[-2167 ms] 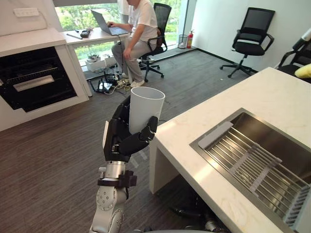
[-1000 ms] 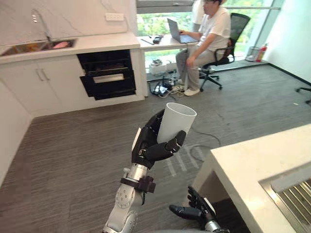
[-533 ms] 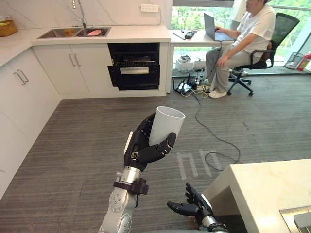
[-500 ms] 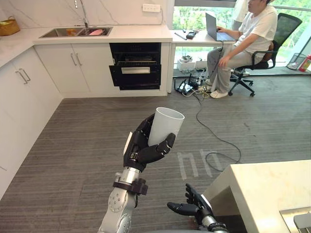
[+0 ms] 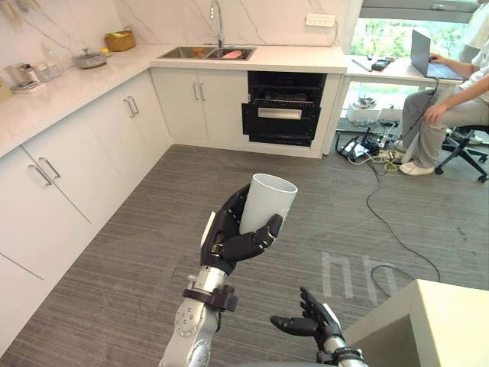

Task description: Walk over to the sink, pick up the cup, carry it to the dishwasher, place the cup inside the dishwasher, then close the dishwasher door

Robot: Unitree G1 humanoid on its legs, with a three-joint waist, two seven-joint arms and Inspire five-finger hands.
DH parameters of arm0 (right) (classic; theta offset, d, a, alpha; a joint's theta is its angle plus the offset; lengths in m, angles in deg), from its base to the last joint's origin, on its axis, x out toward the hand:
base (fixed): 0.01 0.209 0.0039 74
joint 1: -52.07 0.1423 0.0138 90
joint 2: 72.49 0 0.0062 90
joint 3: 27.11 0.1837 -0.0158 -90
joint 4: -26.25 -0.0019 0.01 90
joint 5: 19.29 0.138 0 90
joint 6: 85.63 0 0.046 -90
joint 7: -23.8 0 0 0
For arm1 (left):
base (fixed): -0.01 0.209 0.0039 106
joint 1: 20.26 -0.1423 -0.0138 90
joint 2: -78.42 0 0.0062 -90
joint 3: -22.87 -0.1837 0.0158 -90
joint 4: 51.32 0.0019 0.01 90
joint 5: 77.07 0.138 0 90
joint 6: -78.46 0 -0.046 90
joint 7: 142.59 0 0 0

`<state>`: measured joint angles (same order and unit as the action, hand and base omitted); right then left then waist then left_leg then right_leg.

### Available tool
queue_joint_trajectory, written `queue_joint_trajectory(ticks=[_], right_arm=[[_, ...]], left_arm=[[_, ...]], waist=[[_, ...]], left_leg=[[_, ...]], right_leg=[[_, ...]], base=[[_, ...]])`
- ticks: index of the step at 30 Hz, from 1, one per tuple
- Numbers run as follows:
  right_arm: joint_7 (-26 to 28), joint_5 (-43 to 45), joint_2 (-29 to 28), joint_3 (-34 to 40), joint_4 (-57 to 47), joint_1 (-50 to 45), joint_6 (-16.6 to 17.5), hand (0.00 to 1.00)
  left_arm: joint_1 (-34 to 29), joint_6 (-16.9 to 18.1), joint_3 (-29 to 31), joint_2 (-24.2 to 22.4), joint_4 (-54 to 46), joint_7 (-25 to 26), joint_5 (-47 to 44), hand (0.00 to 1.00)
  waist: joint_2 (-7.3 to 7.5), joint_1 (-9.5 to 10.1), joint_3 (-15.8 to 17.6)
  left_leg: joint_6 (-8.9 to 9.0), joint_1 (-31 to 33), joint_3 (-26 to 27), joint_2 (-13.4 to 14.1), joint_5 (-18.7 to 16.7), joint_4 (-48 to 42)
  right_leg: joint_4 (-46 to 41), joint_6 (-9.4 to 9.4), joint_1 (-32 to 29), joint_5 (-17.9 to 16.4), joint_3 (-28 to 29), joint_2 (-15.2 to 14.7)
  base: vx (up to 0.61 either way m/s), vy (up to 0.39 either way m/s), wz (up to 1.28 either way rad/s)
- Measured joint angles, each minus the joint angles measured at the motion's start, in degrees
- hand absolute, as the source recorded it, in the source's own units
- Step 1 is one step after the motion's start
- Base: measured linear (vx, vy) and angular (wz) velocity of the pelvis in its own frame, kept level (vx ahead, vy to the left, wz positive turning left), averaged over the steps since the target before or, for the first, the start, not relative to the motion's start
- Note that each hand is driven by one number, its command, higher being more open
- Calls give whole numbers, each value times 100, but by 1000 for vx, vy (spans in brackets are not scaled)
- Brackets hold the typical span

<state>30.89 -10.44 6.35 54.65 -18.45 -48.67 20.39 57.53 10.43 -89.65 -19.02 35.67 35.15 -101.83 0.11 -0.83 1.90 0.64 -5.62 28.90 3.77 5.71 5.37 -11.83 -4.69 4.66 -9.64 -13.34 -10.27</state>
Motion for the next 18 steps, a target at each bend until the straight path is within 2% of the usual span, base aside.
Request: queue_joint_trajectory(ticks=[6, 8, 10, 11, 12, 13, 14, 18], right_arm=[[38, -10, -15, -254, -186, -168, -280, 100], [11, -8, -17, -262, -375, -288, -279, 100], [19, -9, -8, -284, -592, -434, -248, 100], [39, -7, -25, -309, -610, -473, -213, 100], [41, -7, -52, -349, -611, -483, -197, 100], [65, -7, -113, -359, -614, -471, -158, 100], [80, -5, -183, -344, -615, -516, -116, 100], [130, -4, -116, -412, -643, -614, -113, 100]], left_arm=[[-76, -115, -266, -20, -147, 211, 17, 0], [-24, -127, -344, -40, -175, 211, 19, 0], [5, -128, -376, -42, -183, 216, 17, 0], [-2, -140, -367, -33, -179, 223, 16, 0], [-3, -139, -317, -19, -196, 222, 15, 0], [-3, -139, -246, 4, -265, 219, 15, 0], [-19, -163, -163, -21, -287, 222, 18, 0], [-113, -165, -141, -80, -468, 209, 10, 0]], waist=[[91, -19, 60], [161, -82, 101], [175, -96, 141], [174, -116, 145], [237, -123, 154], [381, -108, 184], [502, -177, 181], [322, -1, 196]], left_leg=[[-95, 32, -54, -311, -108, 0], [-187, 5, -243, -378, -153, -1], [-223, -13, -520, -306, -175, 0], [-217, 9, -610, -235, -174, -1], [-170, 54, -640, -217, -160, -3], [-139, 75, -652, -277, -164, -2], [-118, 20, -621, -318, -103, -35], [-31, -107, -493, -133, -75, -42]], right_leg=[[-468, -121, -182, -131, 131, -354], [-685, -65, -200, -124, 523, -353], [-1416, 382, -558, -283, 1000, -180], [-1307, 275, -604, -390, 1236, 24], [-921, 255, -573, -403, 1426, 219], [-593, 272, -590, -375, 1539, 257], [-592, 141, -552, -280, 1583, 175], [-149, -14, -185, 8, 1476, 308]], base=[[-25, 77, 8], [8, 34, 43], [-15, -39, 51], [-38, -90, 49], [-30, -71, 44], [-12, -108, 61], [70, -97, 46], [100, -77, 6]])
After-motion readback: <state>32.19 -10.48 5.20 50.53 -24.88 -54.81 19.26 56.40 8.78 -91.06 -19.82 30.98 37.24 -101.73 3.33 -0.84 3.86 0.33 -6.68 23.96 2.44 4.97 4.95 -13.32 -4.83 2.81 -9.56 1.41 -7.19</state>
